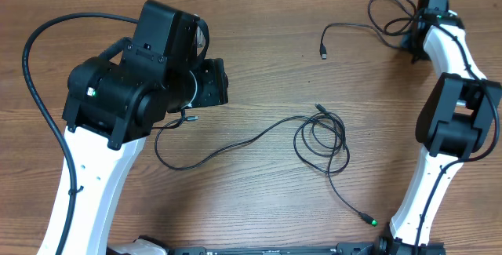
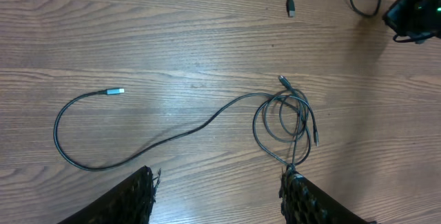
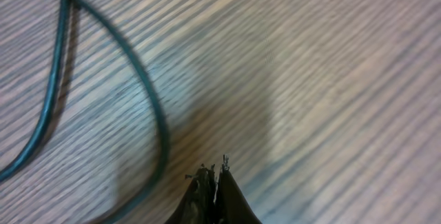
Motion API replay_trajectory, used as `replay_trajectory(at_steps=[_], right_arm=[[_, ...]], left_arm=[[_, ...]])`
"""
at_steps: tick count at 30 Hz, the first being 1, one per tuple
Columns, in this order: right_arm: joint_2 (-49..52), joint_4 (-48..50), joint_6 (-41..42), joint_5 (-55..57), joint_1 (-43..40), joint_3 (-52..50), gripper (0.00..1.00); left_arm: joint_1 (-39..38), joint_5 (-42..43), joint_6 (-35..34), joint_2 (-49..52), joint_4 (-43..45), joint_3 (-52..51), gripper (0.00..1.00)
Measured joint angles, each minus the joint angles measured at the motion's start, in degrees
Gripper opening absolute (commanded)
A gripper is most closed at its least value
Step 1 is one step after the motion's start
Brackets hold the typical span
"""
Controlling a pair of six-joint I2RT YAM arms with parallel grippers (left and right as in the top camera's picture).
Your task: Untangle cables
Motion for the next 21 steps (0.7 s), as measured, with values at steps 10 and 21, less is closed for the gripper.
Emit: replay_trajectory(at_steps=[10,21], right_arm=[[-1.81,0.92,1.44,-10.19,-3.06,0.33,0.57],[-2.23,3.45,-1.92,-13.88,0.74,-0.42,0.64]], left_arm=[[0.00,0.00,0.00,0.00,0.28,0.00,0.60],[0.00,0.17,0.02,0.00,0.42,0.02,0.60]])
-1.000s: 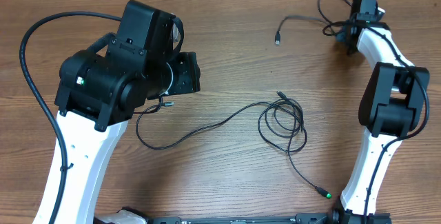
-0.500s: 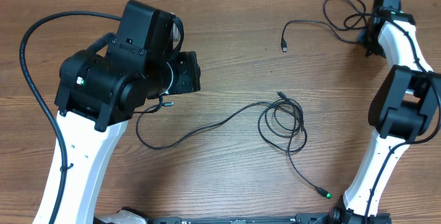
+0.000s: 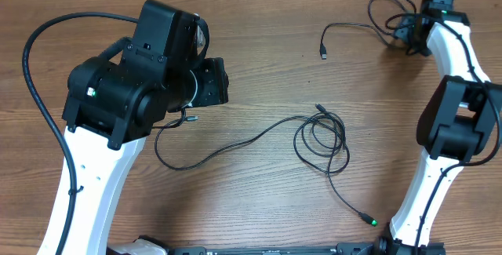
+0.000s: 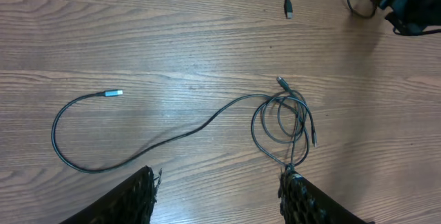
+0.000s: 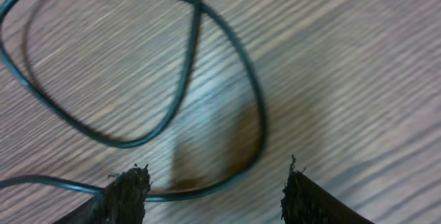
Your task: Untangle cables
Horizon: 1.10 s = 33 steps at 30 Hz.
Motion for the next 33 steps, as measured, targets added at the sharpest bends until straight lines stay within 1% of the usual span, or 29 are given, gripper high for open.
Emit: replay_trajectory(at_steps=[7,11,13,16,17,19,20,24,31,33], right_arm=[[-0.04,3.34,-0.22,1.25,-0.04,-4.98,0.63],[-0.02,3.63,-0.22,1.36,-0.26,-5.70,0.62],[0.00,3.74,-0.17,1.46,-0.28,-5.70,0.59],[0.20,3.80,-0.55,1.84,-0.28,-5.70,0.43],[0.28,3.82,-0.55,2.05,-0.28,-5.70,0.42],[0.31,4.09,-0.31,2.36,-0.28,-5.73,0.44],[0.31,4.20,-0.22,2.45,-0.28,-5.73,0.48],[0.31,4.24,-0.28,2.73,-0.33,-5.73,0.56],[0.31,3.34,-1.42,2.78,-0.37,-5.73,0.58],[0.31,2.97,-1.88,2.80,-0.37,-5.73,0.60]], left_arm=[[0.00,0.02,-0.02,0.00,0.00,0.00,0.60],[0.00,0.02,-0.02,0.00,0.00,-0.02,0.60],[0.00,0.02,0.00,0.00,0.00,-0.02,0.60],[-0.02,0.00,-0.02,0.00,0.00,0.00,0.60],[0.00,0.00,0.00,0.00,-0.02,-0.02,0.60],[0.00,0.02,-0.02,0.00,0.00,-0.02,0.60],[0.00,0.02,0.00,0.00,-0.02,0.00,0.61],[0.00,0.02,-0.02,0.00,-0.02,-0.02,0.61],[0.00,0.02,-0.02,0.00,-0.02,-0.02,0.61],[0.00,0.02,-0.02,0.00,-0.02,0.00,0.60]])
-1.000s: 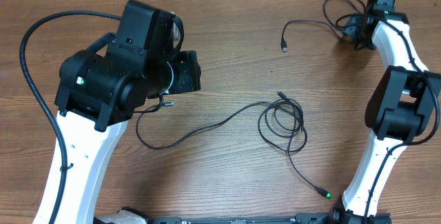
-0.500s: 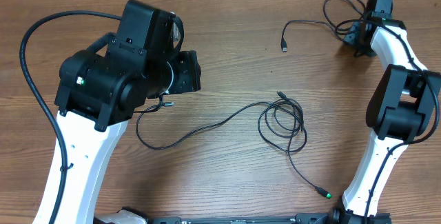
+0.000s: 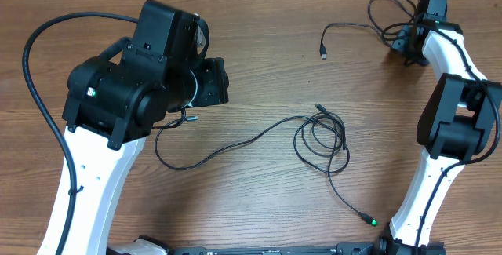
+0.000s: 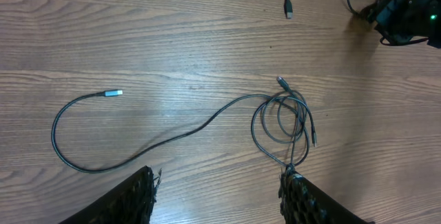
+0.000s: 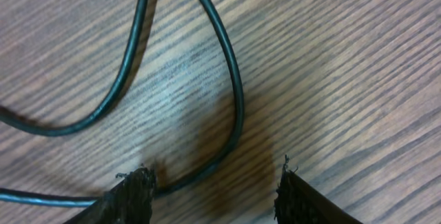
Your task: Untangle cables
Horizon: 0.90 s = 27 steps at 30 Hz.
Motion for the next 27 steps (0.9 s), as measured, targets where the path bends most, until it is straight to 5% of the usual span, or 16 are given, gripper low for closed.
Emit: replay_trajectory(at_steps=[11,16,22,23,25,27], right_arm=[[0.00,-2.54,-2.36,0.00,-0.02,0.00,0.61],[0.00,-3.45,-3.08,-0.04,-0.02,-0.02,0.31],[0.00,-4.07,-2.03,0.13,-0.20,-0.02,0.25],[0.00,-4.24,-1.95,0.15,-0.24,-0.02,0.28],[0.00,-4.59,-1.14,0.09,-0.35,0.11,0.56],[0.04,-5.22,-1.33,0.11,-0.37,0.79,0.70]], left_arm=[[0.00,0.00,0.00,0.00,0.00,-0.02,0.63],[0.00,0.00,0.02,0.00,0.02,-0.02,0.62],[0.00,-0.02,0.02,0.00,0.00,0.00,0.63],[0.00,0.00,0.02,0.00,0.00,-0.02,0.63],[0.00,-0.02,0.02,0.00,0.00,-0.02,0.63],[0.00,-0.02,0.02,0.00,0.02,-0.02,0.63]])
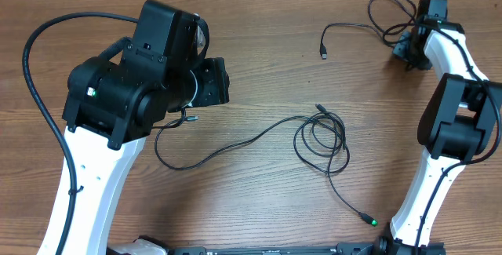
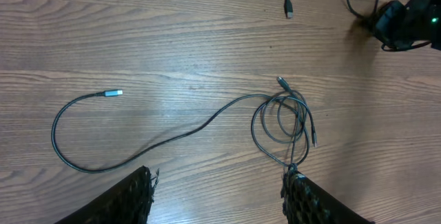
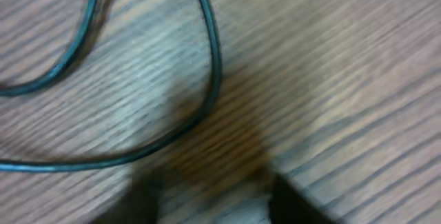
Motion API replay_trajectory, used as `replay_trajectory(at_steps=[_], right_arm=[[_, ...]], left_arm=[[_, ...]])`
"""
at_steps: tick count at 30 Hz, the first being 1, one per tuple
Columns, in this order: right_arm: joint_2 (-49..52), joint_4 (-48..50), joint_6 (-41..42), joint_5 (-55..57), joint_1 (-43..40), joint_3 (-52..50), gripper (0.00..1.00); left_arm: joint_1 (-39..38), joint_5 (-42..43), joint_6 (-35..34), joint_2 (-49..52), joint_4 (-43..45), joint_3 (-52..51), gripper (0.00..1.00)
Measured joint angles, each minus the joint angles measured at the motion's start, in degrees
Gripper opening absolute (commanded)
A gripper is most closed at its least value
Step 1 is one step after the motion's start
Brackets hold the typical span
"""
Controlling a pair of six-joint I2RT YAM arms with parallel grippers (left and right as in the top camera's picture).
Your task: Untangle cables
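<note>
A long dark cable [image 1: 235, 143] runs from a silver plug [image 2: 114, 93] through a knot of loops [image 1: 321, 141] to a green-lit end [image 1: 370, 221]. A second dark cable [image 1: 353, 26] lies at the far right, its loops [image 3: 207, 79] just ahead of my right gripper [image 3: 213, 207]. That gripper [image 1: 408, 49] is low over the table and open, its fingers blurred, nothing between them. My left gripper [image 2: 220, 176] hangs high above the table, open and empty, with the knot [image 2: 286, 120] ahead of its right finger [image 2: 310, 200].
The wooden table [image 1: 259, 67] carries only the two cables. My bulky left arm [image 1: 141, 74] hides part of the table's left side in the overhead view. The table's far edge runs close behind the second cable.
My right gripper has shifted a little toward the near side beside the second cable's loops, and its view is now blurred. It is still open. The left arm and both cables have not moved.
My right gripper was shut, low on the table beside the second cable. Then it stood open, higher over that cable's loops. Then it was low again with a loop just ahead of its open fingers, where it remains. The left gripper stayed open and still throughout.
</note>
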Motion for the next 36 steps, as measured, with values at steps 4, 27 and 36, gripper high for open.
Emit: replay_trajectory(at_steps=[4,27,36], right_arm=[[0.13,0.96,0.07,-0.13,0.02,2.40,0.75],[4.11,6.43,-0.02,0.68,0.04,3.43,0.26],[3.43,1.36,0.52,3.19,0.02,3.98,0.04]], left_arm=[[0.00,0.02,0.00,0.00,0.00,0.02,0.62],[0.00,0.02,0.00,0.00,0.39,0.00,0.63],[0.00,0.02,-0.02,0.00,0.39,0.02,0.63]])
